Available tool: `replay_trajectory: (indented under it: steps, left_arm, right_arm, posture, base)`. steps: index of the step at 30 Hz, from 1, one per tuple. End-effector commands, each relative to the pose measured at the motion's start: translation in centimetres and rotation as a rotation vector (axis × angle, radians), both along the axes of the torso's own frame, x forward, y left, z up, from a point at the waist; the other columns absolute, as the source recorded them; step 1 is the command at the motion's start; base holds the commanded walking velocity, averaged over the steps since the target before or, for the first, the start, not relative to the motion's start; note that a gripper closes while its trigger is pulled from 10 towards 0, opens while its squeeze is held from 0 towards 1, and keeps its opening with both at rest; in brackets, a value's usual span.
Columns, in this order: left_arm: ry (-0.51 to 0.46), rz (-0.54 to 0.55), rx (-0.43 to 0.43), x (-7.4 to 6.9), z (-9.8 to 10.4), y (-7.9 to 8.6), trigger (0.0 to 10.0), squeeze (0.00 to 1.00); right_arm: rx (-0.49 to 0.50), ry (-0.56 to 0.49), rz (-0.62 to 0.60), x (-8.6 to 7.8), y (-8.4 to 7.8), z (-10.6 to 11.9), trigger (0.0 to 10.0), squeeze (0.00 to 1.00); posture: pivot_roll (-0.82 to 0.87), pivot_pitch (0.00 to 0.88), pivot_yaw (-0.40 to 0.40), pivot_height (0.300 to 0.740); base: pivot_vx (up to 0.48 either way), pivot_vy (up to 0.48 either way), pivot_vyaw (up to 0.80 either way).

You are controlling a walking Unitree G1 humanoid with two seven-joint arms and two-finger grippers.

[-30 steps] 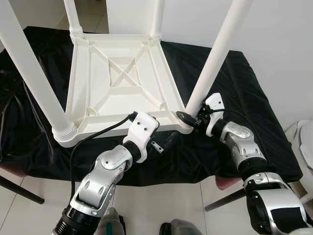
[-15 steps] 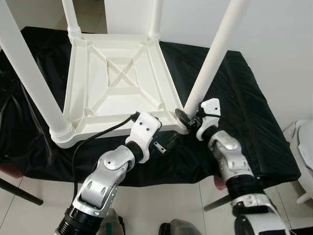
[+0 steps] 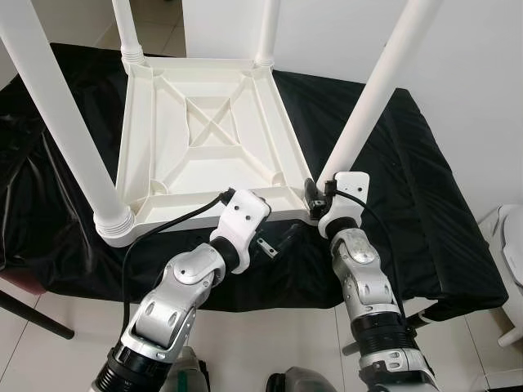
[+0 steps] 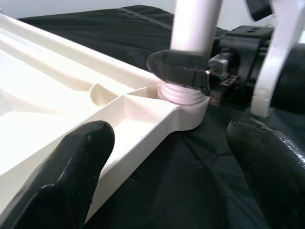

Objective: Building children table

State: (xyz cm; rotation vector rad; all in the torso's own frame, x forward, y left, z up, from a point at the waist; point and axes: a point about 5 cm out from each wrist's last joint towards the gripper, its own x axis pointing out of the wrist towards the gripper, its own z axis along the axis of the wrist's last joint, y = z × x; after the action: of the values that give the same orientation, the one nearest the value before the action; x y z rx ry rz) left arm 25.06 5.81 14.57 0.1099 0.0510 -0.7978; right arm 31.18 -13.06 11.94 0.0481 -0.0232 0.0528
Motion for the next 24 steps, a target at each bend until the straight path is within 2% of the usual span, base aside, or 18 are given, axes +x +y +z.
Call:
replay_trajectory:
  steps: [1,2,6,8,9,10,11,12,15,20,21,24]
  left_arm:
    - [-0.002,-0.016,-0.001,0.0,0.0,-0.2,10.0,0.00]
    - [-0.005,-0.014,0.000,0.1,0.0,-0.1,10.0,0.00]
    - [-0.011,-0.014,0.004,0.2,0.0,-0.1,10.0,0.00]
    - [-0.014,-0.014,0.007,0.2,0.0,-0.1,10.0,0.00]
    - [-0.014,-0.014,0.007,0.2,0.0,-0.1,10.0,0.00]
    - [-0.015,-0.014,0.008,0.2,0.0,0.0,10.0,0.00]
    - [-0.016,-0.014,0.009,0.2,0.0,0.0,10.0,0.00]
    - [-0.016,-0.014,0.009,0.2,0.0,0.0,10.0,0.00]
    - [-0.019,-0.015,0.009,0.3,0.1,0.0,10.0,0.00]
    - [-0.020,-0.014,0.008,0.3,0.2,0.0,10.0,0.00]
    - [-0.022,-0.013,0.008,0.3,0.2,0.0,10.0,0.00]
    - [-0.023,-0.013,0.007,0.3,0.2,-0.1,10.0,0.00]
  right_arm:
    - [-0.007,0.048,-0.057,-0.3,-1.3,-0.9,10.0,0.00]
    - [-0.002,0.041,-0.047,-0.3,-1.2,-0.6,10.0,1.00]
    - [0.026,0.014,0.038,-0.3,-0.9,-0.1,10.0,1.00]
    - [0.032,-0.007,0.141,-0.1,-0.9,0.3,10.0,1.00]
    - [0.032,-0.007,0.141,-0.1,-0.9,0.3,10.0,1.00]
    - [0.023,-0.008,0.218,-0.1,-0.7,0.5,10.0,1.00]
    - [0.008,-0.009,0.283,0.0,-0.8,0.5,10.0,0.00]
    - [0.008,-0.009,0.283,0.0,-0.8,0.5,10.0,0.00]
    - [-0.069,-0.019,0.496,0.1,-1.5,0.5,10.0,0.00]
    - [-0.092,-0.018,0.567,0.2,-1.8,0.6,10.0,0.00]
    - [-0.141,-0.012,0.618,0.8,-2.5,0.4,10.0,0.00]
    - [-0.159,-0.007,0.633,1.2,-2.9,0.3,10.0,0.00]
  posture:
    - [-0.03,0.000,-0.084,0.740]
    - [-0.03,0.000,-0.084,0.740]
    - [-0.03,0.000,-0.088,0.740]
    - [-0.02,0.000,-0.090,0.740]
    - [-0.02,0.000,-0.090,0.740]
    - [-0.02,0.000,-0.090,0.740]
    - [-0.02,0.000,-0.090,0.740]
    - [-0.02,0.000,-0.090,0.740]
    - [-0.02,0.000,-0.088,0.740]
    - [-0.02,0.000,-0.088,0.740]
    - [-0.01,0.000,-0.088,0.740]
    - [0.00,0.000,-0.091,0.740]
  base:
    - [0.000,0.000,0.00]
    - [0.000,0.000,0.00]
    - [0.000,0.000,0.00]
    - [0.000,0.000,0.00]
    - [0.000,0.000,0.00]
    - [0.000,0.000,0.00]
    - [0.000,0.000,0.00]
    - [0.000,0.000,0.00]
    - [0.000,0.000,0.00]
    - [0.000,0.000,0.00]
    - [0.000,0.000,0.00]
    - [0.000,0.000,0.00]
